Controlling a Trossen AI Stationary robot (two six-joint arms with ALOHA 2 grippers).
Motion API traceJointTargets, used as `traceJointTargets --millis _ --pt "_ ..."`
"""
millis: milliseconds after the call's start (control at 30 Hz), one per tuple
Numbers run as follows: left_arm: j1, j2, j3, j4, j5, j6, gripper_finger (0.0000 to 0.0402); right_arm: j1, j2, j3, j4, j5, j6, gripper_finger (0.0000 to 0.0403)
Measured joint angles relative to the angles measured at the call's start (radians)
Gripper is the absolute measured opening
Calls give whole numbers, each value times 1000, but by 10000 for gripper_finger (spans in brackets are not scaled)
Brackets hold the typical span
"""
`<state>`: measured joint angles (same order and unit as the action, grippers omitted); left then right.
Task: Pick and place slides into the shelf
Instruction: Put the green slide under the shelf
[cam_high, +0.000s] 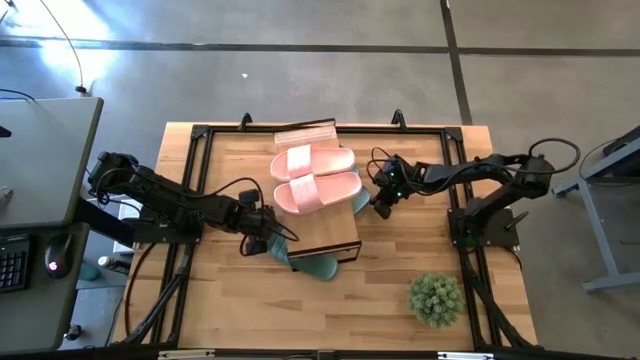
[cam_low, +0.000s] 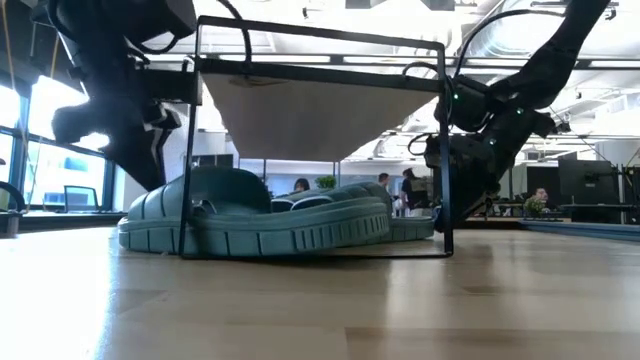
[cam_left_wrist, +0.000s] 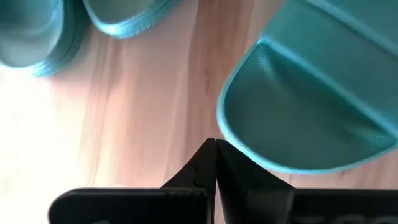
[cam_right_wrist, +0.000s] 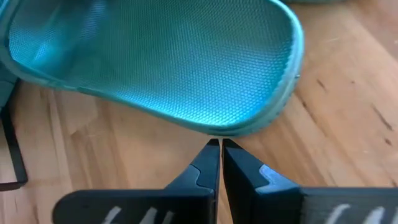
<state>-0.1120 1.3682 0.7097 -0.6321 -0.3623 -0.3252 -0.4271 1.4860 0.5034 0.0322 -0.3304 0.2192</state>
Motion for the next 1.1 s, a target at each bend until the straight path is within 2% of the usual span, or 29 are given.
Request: traceJointTargets --millis 133,267,467,567,733,900,1100 --pt "0 0 0 -65 -15 -48 0 -1 -14 0 -8 26 4 11" --pt "0 0 0 -111 -15 -74 0 -37 -88 0 -41 67 -14 11" --pt "0 0 -29 -42 -22 -76 0 -110 -182 0 -46 130 -43 11" --pt "0 0 -58 1 -15 -83 0 -147 -162 0 -7 128 -44 11" --pt "0 0 -103 2 -36 -167 0 -195 -68 0 74 49 -40 2" --pt "0 0 -127 2 -63 -242 0 -179 3 -1 141 25 -18 1" --pt "0 0 -130 16 -68 -249 0 -131 32 -1 140 11 -10 0"
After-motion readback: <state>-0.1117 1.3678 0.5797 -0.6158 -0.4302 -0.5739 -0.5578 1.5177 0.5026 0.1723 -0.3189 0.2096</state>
